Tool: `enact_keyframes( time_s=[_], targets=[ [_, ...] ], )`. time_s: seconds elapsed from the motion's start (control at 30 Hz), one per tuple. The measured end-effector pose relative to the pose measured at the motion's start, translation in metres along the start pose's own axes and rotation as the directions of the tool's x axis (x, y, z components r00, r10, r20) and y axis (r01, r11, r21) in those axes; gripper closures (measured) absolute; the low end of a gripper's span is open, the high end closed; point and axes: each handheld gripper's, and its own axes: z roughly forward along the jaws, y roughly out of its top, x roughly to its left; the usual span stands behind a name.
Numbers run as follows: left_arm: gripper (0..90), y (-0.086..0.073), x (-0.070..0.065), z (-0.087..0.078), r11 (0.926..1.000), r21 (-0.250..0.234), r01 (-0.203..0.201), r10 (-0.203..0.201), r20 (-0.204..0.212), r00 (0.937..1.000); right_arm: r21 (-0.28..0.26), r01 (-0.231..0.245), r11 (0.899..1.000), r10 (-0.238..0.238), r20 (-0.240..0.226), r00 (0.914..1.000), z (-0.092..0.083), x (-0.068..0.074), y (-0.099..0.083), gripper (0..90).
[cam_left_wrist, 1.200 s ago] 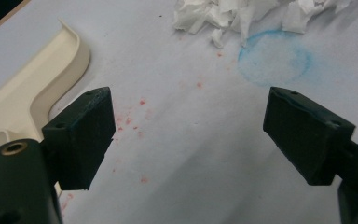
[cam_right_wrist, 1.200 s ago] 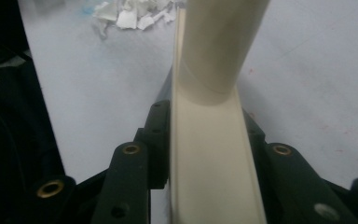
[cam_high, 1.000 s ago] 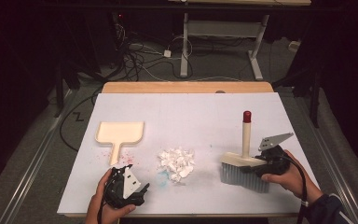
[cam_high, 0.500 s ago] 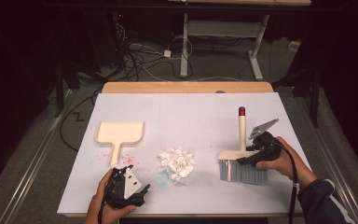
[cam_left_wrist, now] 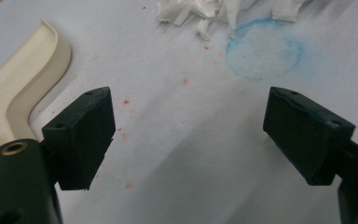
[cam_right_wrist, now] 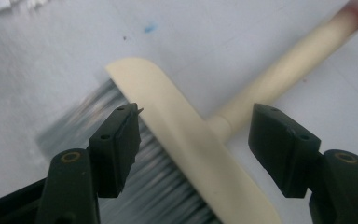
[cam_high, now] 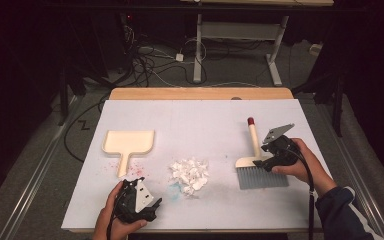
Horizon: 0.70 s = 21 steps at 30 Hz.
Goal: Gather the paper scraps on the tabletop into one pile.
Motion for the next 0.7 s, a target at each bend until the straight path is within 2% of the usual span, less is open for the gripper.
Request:
enact_keyframes(
  time_s=[0.1,0.2,0.27,0.37,0.53,0.57,0.6,0.63,0.7],
  targets=[
    [16.0,0.0,0.0,-0.001,1.0,-0.003,0.005,-0.005,-0.002,1.0,-0.035,0.008,0.999,-0.006,0.058,0.9983,-0.004,0.002,0.0,34.2],
    [16.0,0.0,0.0,-0.001,1.0,-0.004,0.003,-0.003,-0.003,1.0,-0.105,0.001,0.994,0.008,0.091,0.9958,-0.011,0.005,-0.001,33.1],
    [16.0,0.0,0.0,-0.001,1.0,-0.006,0.006,-0.006,-0.003,1.0,-0.157,-0.001,0.988,0.023,0.135,0.9906,-0.017,0.009,-0.003,31.0],
    [15.9,0.0,0.0,-0.002,0.9999,-0.009,0.009,-0.009,-0.002,1.0,-0.254,-0.005,0.967,0.051,0.178,0.9827,-0.027,0.016,-0.008,28.9],
    [15.9,0.0,0.001,-0.004,0.9996,-0.021,0.018,-0.018,-0.005,0.9998,-0.388,-0.008,0.922,0.109,0.238,0.9651,-0.042,0.029,-0.019,26.8],
    [15.9,0.0,0.001,-0.004,0.9996,-0.021,0.018,-0.018,-0.005,0.9998,-0.388,-0.008,0.922,0.109,0.238,0.9651,-0.042,0.029,-0.019,26.8],
    [15.9,0.0,0.002,-0.004,0.9994,-0.025,0.024,-0.024,-0.004,0.9997,-0.422,-0.013,0.906,0.131,0.251,0.9591,-0.045,0.035,-0.025,26.1],
    [16.0,-0.001,0.003,-0.004,0.9992,-0.027,0.029,-0.029,-0.004,0.9996,-0.43,-0.008,0.903,0.131,0.257,0.9574,-0.046,0.038,-0.028,26.0],
    [15.9,-0.001,0.003,-0.004,0.9991,-0.028,0.032,-0.033,-0.004,0.9995,-0.438,0.011,0.899,0.13,0.29,0.9482,-0.047,0.046,-0.035,25.8]
  ],
)
